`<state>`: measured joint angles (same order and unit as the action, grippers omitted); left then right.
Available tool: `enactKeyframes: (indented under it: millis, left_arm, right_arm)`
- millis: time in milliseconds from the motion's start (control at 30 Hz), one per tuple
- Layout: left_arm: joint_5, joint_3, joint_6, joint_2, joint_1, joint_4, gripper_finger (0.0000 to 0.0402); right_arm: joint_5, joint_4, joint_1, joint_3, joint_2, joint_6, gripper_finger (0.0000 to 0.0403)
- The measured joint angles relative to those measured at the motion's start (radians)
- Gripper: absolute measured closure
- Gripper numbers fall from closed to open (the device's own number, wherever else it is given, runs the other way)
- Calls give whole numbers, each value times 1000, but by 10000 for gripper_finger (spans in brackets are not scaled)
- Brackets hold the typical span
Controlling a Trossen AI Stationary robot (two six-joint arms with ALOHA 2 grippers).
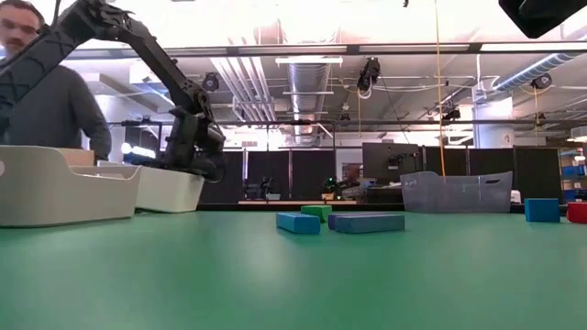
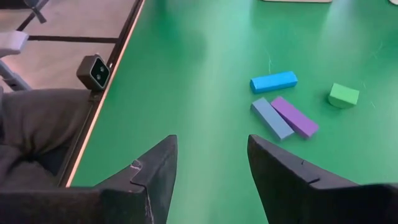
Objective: Sort blocks by size
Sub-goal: Put the green rectangular block into the white bin
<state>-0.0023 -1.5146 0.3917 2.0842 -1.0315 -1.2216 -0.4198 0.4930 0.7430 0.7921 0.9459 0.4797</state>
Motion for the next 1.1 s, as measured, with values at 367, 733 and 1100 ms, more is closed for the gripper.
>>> enactKeyframes:
  millis: [367, 733, 1100]
  left_arm:
    - [46, -20, -56, -50, -9, -84, 313]
    - [48, 25, -26, -39, -42, -68, 313]
    - [83, 93, -8, -47, -71, 37, 313]
  right_arm:
    - [-1, 4, -14, 5, -3, -25, 219]
    - [-3, 5, -24, 4, -1, -26, 222]
    - [-3, 5, -24, 3, -1, -26, 221]
